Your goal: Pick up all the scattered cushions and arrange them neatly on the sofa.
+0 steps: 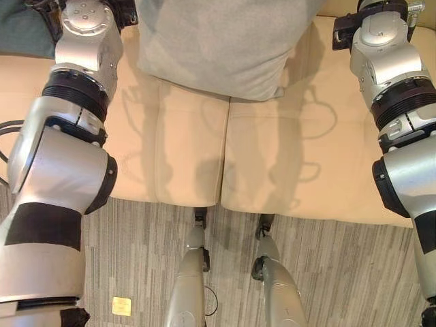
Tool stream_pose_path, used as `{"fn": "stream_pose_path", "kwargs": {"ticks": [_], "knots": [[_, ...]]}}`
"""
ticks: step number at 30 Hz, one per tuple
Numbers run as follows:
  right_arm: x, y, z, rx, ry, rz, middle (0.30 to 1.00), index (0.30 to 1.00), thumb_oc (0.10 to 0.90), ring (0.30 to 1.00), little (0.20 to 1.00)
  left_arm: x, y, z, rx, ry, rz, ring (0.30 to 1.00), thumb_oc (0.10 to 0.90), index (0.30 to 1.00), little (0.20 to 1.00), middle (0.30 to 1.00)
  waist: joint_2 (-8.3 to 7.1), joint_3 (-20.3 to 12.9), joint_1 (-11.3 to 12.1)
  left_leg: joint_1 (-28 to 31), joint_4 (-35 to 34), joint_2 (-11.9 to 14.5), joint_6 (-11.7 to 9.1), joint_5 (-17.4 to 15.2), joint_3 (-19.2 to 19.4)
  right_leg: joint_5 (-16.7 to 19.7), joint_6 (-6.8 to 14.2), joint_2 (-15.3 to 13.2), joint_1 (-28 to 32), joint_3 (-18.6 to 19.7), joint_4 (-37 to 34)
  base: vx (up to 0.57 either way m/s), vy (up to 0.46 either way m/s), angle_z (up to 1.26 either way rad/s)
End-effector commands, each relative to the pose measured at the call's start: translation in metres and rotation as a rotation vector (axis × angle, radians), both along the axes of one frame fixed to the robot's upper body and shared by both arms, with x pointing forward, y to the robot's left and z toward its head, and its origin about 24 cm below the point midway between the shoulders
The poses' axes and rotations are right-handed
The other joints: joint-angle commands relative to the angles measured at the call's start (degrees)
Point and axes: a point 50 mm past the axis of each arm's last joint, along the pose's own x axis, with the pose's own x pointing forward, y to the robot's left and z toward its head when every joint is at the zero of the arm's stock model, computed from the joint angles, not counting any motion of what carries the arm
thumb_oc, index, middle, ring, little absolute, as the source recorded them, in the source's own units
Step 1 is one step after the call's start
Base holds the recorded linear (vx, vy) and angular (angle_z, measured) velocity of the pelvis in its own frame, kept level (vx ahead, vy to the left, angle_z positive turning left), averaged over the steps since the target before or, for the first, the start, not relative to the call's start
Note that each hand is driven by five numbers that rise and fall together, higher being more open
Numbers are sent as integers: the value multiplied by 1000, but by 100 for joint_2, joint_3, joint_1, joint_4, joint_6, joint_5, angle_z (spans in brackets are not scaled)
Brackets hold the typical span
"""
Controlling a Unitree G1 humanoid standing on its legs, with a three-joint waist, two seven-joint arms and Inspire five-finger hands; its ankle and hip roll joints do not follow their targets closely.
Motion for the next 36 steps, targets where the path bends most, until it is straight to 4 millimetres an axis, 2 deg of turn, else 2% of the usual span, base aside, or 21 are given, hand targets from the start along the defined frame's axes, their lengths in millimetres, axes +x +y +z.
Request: {"fn": "stream_pose_path", "kwargs": {"ticks": [1,3,5,14,15,16,18,20,25,26,28,29,30,32,33,34,36], "knots": [[-11,-34,12,2,-40,-111,900,900,800,900,900,-25,54,24,-11,-68,169,900,800,900,900,900,362,-654,128,221,-255,12,-562,-383,55,-577,1105,-601,487,-99,14,0,0,0],[-13,-42,14,10,-35,-121,900,900,800,900,900,-37,81,30,27,-55,270,900,800,900,900,900,356,-683,131,224,-255,22,-572,-378,65,-574,1102,-593,478,-91,14,0,0,0],[-15,-48,13,8,-32,-135,900,900,800,900,900,-44,93,31,36,-60,317,900,800,900,900,900,360,-689,147,227,-255,34,-574,-375,73,-582,1097,-586,484,-100,14,0,0,0],[-20,-64,12,-3,-61,-157,900,900,800,900,900,-53,116,24,107,-26,425,900,800,900,900,900,391,-727,180,250,-255,67,-578,-372,87,-606,1082,-573,502,-107,14,0,0,0],[-24,-70,15,147,-117,-91,900,900,800,900,900,-55,124,18,69,-25,432,900,800,900,900,900,394,-726,178,260,-255,75,-581,-383,87,-621,1088,-565,518,-113,14,21,1,3],[-24,-71,14,148,-116,-90,900,900,800,900,900,-55,124,17,69,-24,432,900,800,900,900,900,390,-733,180,264,-255,75,-581,-385,88,-622,1089,-565,520,-112,14,22,-2,4],[-27,-78,15,303,-168,-16,900,900,800,900,900,-57,136,8,22,-17,423,900,800,900,900,900,383,-769,179,288,-255,92,-586,-410,91,-649,1095,-563,552,-129,14,0,0,0],[-34,-93,17,421,-217,49,900,900,800,900,900,-59,155,-16,23,73,472,900,800,900,900,900,325,-842,156,375,-255,123,-582,-439,105,-676,1099,-562,638,-146,14,38,-9,-1],[-41,-106,17,495,-264,82,900,900,800,900,900,-58,168,-38,-1,136,487,900,800,900,900,900,232,-904,127,520,-255,153,-580,-497,136,-711,1106,-566,762,-181,14,7,-2,0],[-45,-115,16,537,-300,89,900,900,800,900,900,-59,173,-49,-13,162,490,900,800,900,900,900,196,-919,106,560,-255,169,-586,-517,146,-722,1109,-564,806,-190,14,0,0,0],[-49,-122,14,554,-323,87,900,900,800,900,900,-61,178,-55,-25,171,495,900,800,900,900,900,176,-932,94,587,-255,177,-589,-529,153,-731,1112,-561,834,-203,14,0,0,0],[-57,-141,7,548,-325,40,900,900,800,900,900,-66,189,-69,-33,197,509,900,800,900,900,900,136,-957,68,659,-255,197,-587,-555,161,-761,1114,-557,910,-207,14,0,0,0],[-57,-141,6,547,-323,39,900,900,800,900,900,-66,189,-70,-34,198,509,900,800,900,900,900,142,-963,62,638,-255,188,-575,-511,158,-723,1114,-565,891,-208,14,0,0,0],[-64,-161,-8,507,-288,-29,900,900,800,900,900,-74,204,-88,-53,239,538,900,800,900,900,900,85,-974,5,730,-255,221,-562,-545,172,-750,1110,-553,960,-196,14,32,-12,1],[-69,-181,-35,450,-203,-95,900,900,800,900,900,-83,218,-114,-62,293,565,900,800,900,900,900,10,-997,-39,914,-255,258,-546,-622,195,-815,1103,-540,1121,-191,14,0,0,0],[-68,-181,-37,448,-200,-95,900,900,800,900,900,-83,218,-116,-62,296,565,900,800,900,900,900,15,-1003,-44,908,-255,251,-537,-591,195,-788,1102,-546,1116,-190,14,49,-42,-8],[-78,-208,-76,330,-34,-207,900,900,800,900,900,-89,225,-143,-11,366,567,900,800,900,900,900,-57,-1037,-95,1133,-255,275,-509,-665,210,-858,1087,-542,1320,-217,14,59,-44,-7]]}}
